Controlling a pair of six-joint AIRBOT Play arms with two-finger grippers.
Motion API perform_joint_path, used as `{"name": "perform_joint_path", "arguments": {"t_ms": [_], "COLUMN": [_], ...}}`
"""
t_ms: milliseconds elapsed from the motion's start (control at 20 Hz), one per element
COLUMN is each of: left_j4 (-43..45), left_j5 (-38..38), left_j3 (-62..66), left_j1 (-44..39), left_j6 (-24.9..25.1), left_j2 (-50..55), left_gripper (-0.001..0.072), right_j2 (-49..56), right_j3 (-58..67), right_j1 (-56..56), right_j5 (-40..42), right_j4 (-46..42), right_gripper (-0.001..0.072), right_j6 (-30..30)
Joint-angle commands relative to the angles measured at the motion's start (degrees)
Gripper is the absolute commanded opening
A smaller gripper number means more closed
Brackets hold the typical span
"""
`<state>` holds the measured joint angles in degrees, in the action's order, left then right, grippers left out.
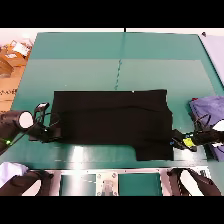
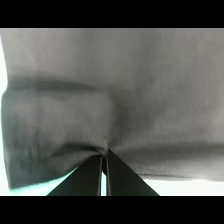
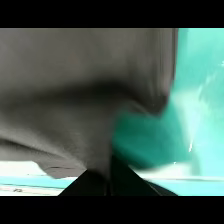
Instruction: Fold the shirts.
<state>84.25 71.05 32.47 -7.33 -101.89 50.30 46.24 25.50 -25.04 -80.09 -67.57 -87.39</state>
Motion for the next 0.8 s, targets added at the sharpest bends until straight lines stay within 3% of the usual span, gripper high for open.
{"name": "perform_joint_path", "arguments": {"t_ms": [0, 250, 750], "left_j4": [5.42, 5.29, 3.21], "left_j5": [2.80, -1.64, -14.97], "left_j3": [4.48, 14.36, 40.33], "left_j1": [0.07, 0.07, 0.07], "left_j6": [0.50, 4.13, 8.11], "left_j2": [-0.52, 6.86, 39.19], "left_gripper": [0.0022, 0.0022, 0.0024], "right_j2": [-3.61, 3.61, 39.04], "right_j3": [5.77, 18.51, 35.39], "right_j1": [0.55, 7.19, 13.49], "right_j5": [-2.01, 7.02, 23.21], "right_j4": [3.67, 9.73, 17.44], "right_gripper": [0.0022, 0.0022, 0.0023], "right_j6": [-0.44, 0.42, 5.38]}}
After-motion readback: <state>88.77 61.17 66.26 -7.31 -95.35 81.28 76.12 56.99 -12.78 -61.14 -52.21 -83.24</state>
